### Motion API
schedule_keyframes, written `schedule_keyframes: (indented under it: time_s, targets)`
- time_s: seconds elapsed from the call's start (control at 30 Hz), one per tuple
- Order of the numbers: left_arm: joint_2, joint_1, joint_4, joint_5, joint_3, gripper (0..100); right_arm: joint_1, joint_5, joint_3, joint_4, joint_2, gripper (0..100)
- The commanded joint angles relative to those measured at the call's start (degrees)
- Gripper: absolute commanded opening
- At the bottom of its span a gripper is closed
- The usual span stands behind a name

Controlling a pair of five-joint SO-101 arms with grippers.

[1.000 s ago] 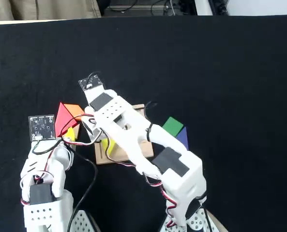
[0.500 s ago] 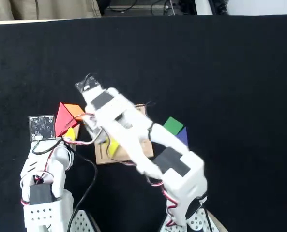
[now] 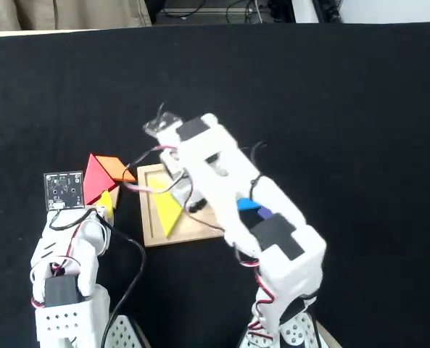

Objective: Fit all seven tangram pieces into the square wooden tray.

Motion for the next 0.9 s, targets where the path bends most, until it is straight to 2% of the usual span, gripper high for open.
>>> schedule_keyframes:
  time_s: [0.0, 0.17, 0.6, 0.73, 0.87]
  targets:
    - [-0.35, 0.04, -1.41, 0.35, 1.1, 18, -4.31, 0.26, 0.22, -1.93, 0.75, 1.1]
    - [-0.35, 0.04, -1.41, 0.26, 1.1, 18, -5.89, 0.26, -0.57, -4.75, 4.35, 1.1]
    - [-0.35, 0.04, -1.41, 0.26, 1.1, 18, -7.12, 0.35, -12.44, -2.64, 9.01, 1.1]
    - [-0.35, 0.04, -1.41, 0.26, 1.1, 18, -5.8, 0.7, -12.7, -2.55, 7.6, 1.1]
    - [-0.35, 0.04, -1.41, 0.26, 1.1, 18, -1.32, 0.79, -12.97, -2.55, 6.37, 1.1]
